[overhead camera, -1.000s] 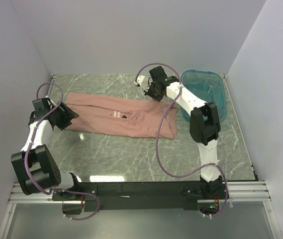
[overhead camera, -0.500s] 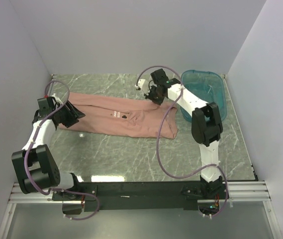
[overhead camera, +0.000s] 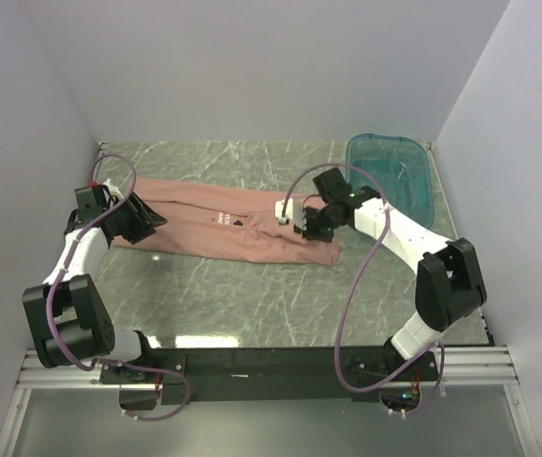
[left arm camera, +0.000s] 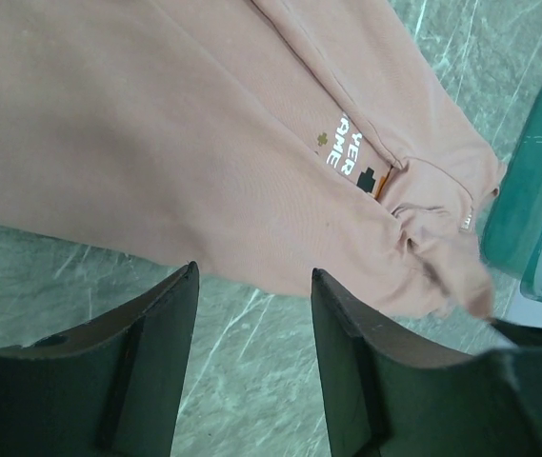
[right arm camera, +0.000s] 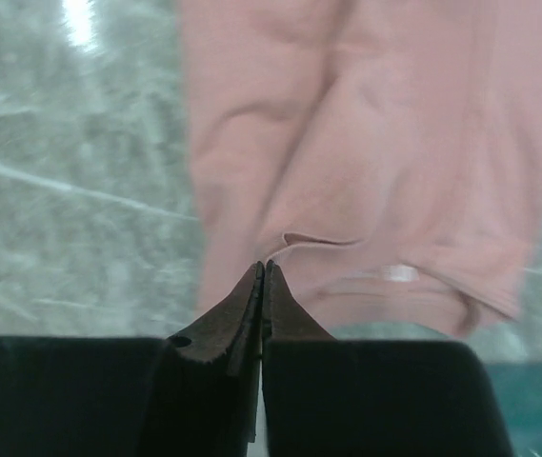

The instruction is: Fold and stack the t-shirts

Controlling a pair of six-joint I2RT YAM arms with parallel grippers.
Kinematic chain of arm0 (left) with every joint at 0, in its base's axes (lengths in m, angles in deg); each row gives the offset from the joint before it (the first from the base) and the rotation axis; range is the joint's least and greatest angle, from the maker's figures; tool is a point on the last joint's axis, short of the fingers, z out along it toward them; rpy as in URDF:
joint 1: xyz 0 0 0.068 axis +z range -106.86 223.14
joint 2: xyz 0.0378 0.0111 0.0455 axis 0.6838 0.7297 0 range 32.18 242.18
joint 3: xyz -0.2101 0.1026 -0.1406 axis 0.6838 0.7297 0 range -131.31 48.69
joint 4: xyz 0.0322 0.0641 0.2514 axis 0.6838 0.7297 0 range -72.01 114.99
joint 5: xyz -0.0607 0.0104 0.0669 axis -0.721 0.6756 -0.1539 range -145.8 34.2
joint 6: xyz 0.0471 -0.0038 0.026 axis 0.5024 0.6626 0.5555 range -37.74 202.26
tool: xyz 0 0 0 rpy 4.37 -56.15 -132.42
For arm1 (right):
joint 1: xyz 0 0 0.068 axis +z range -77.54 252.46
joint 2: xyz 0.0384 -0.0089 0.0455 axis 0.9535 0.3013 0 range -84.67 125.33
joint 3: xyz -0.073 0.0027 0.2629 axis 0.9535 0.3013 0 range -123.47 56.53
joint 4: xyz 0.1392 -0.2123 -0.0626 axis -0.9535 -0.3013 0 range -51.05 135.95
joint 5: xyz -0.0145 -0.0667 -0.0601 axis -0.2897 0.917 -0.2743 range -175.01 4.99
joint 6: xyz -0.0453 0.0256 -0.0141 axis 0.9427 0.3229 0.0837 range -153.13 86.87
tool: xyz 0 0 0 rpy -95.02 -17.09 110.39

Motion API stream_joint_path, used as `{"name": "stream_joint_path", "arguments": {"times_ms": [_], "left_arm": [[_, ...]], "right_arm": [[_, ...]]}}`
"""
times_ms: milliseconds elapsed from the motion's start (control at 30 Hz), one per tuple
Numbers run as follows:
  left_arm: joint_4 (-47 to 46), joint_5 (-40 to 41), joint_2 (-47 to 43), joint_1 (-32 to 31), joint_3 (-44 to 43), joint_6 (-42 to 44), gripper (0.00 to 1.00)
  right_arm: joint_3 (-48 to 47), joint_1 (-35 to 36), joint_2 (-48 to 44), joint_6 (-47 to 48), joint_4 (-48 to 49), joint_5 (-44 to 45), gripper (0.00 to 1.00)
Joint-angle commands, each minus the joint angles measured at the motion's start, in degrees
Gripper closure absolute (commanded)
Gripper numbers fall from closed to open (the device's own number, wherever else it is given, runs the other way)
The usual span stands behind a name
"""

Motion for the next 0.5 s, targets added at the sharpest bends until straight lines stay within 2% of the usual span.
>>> {"name": "stream_joint_path", "arguments": {"times_ms": [0,100,267,333,467], "left_arm": [[-1.7,-1.4,-0.3,-0.5,0.2,1.5,0.44],[-1.5,-1.4,-0.3,-0.5,0.1,1.6,0.44],[-1.5,-1.4,-0.4,-0.6,0.0,1.6,0.44],[-1.5,-1.5,-0.6,-0.6,0.0,1.6,0.44],[-1.5,-1.6,-1.0,-0.5,0.0,1.6,0.44]], "right_arm": [[5.1,2.9,-0.8,3.4,-1.0,-0.7,0.93],[6.9,4.7,-1.0,3.3,-2.8,0.6,0.86],[8.1,4.7,-4.9,0.9,-3.5,1.4,0.83],[7.4,4.0,-6.2,-0.7,-3.3,1.5,0.75],[2.7,1.8,-5.8,-5.6,-4.2,0.2,0.71]]}}
